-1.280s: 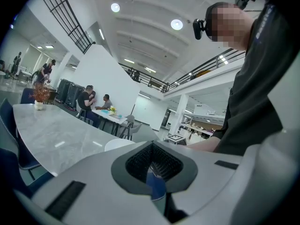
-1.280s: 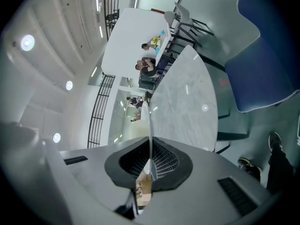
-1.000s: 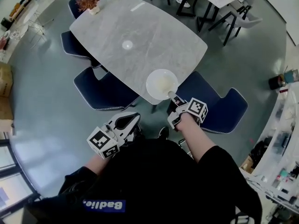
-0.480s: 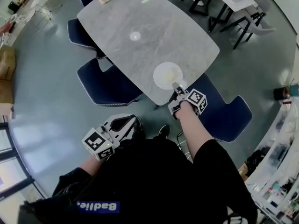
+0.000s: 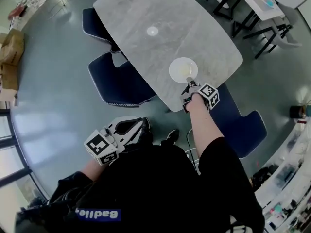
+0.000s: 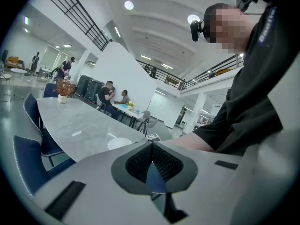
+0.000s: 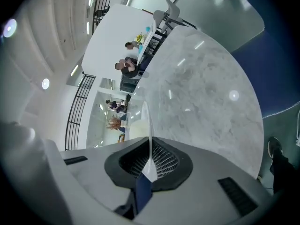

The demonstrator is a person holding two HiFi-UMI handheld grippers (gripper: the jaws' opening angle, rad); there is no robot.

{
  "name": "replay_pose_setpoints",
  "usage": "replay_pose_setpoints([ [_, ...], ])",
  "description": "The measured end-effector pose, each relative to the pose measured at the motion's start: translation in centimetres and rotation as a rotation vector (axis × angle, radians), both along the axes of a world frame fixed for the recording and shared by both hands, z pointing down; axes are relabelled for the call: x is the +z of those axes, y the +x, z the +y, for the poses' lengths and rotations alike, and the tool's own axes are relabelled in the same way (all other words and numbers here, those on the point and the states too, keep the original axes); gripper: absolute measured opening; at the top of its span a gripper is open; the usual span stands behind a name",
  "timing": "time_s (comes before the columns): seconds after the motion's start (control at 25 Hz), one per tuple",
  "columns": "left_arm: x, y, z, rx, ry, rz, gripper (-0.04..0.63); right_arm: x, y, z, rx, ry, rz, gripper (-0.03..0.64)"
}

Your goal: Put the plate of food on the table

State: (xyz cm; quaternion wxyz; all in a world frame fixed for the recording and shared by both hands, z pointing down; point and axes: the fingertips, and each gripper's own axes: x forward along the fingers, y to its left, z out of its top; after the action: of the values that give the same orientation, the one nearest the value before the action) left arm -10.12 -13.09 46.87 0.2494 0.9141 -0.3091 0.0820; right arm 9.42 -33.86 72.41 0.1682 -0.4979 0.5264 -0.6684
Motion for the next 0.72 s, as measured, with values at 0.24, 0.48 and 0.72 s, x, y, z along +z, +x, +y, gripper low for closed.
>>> replay_pose_setpoints([
  [0.24,0.0,-1.1,-0.4,-0.006,-0.002,0.001,0.007,1.8,-1.7,-1.6,0.008,-0.038,0.020,0.018],
  [0.48,0.4,-1.5,-0.3,-0.009,-0.017,0.010,0.007,3.4,-2.1,-2.3,0.004,-0.066,0.049,0.018],
  [0.72,0.7,-2.9,-0.3,-0.039,-0.036,0.019,0.007,4.5,-2.1,-2.3,0.028,-0.098,0.044,0.018],
])
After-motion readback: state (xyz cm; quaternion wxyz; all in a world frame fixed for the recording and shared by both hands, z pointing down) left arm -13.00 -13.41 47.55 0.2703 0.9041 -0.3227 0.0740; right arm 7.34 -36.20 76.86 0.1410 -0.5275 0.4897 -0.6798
